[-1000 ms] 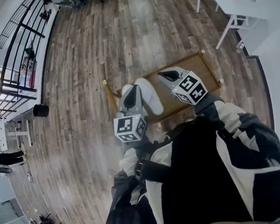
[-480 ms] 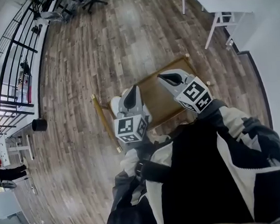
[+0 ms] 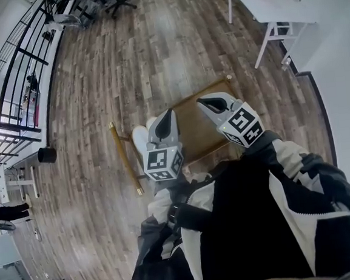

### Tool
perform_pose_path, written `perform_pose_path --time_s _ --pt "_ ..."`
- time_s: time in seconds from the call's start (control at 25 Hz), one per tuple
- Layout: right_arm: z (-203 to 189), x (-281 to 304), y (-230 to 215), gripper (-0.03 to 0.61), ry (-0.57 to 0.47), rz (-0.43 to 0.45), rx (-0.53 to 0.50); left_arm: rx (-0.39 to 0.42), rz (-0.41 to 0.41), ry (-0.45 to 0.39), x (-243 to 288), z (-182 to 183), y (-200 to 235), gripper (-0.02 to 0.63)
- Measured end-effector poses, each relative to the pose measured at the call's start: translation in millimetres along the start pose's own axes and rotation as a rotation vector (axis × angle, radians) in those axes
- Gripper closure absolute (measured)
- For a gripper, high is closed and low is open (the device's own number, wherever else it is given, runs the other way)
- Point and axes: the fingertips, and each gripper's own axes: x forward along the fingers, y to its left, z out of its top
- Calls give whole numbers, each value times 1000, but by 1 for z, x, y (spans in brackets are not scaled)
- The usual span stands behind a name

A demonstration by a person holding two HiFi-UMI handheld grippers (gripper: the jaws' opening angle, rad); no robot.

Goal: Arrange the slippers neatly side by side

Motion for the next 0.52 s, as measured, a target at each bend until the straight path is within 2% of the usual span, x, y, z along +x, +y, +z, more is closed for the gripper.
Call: perform_pose_path --time_s 0.52 --pt "-9 -17 -11 578 3 50 11 13 17 -1 13 0 -27 595"
